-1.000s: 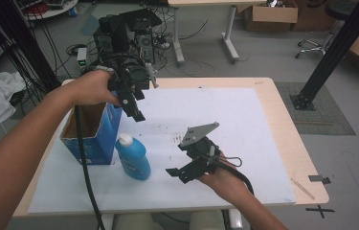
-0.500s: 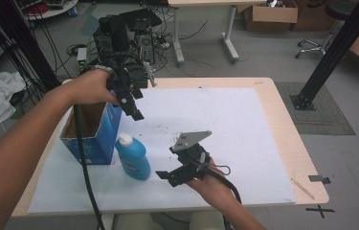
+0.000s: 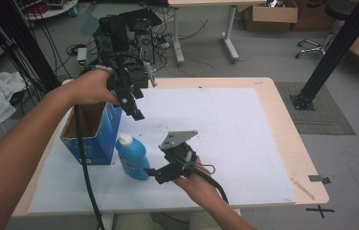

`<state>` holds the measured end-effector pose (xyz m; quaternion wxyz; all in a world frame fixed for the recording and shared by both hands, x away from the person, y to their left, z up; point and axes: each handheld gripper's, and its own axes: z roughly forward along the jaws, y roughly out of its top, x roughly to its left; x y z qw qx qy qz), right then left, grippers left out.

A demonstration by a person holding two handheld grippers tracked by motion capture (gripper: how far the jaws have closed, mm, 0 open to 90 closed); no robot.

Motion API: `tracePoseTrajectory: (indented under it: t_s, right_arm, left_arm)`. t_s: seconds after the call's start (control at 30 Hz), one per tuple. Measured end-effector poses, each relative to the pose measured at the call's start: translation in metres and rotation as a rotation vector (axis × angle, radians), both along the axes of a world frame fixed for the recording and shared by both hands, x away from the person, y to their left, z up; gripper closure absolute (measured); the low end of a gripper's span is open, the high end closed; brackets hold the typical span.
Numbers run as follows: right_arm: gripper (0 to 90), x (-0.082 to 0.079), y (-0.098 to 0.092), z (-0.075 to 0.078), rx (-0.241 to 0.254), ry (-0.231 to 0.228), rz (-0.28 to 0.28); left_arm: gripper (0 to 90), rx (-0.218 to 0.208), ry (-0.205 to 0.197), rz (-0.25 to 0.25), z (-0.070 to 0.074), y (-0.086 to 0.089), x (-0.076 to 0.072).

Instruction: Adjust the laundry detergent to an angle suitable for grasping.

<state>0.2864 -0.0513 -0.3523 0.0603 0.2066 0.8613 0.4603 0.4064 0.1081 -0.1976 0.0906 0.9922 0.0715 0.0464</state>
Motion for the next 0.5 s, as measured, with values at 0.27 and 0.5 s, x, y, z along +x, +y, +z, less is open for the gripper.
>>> tracePoseTrajectory:
  t_s: [0.27,0.5]
  right_arm:
    - [15.3,0.003,0.014,-0.001,0.033,-0.023,-0.01]
    - [15.3,0.008,0.026,-0.008,0.031,-0.016,-0.026]
  left_arm:
    - [22.4,-0.007,-0.001,0.005,-0.001,0.0,0.0]
    - [22.4,-0.01,-0.002,0.003,0.0,0.0,-0.001]
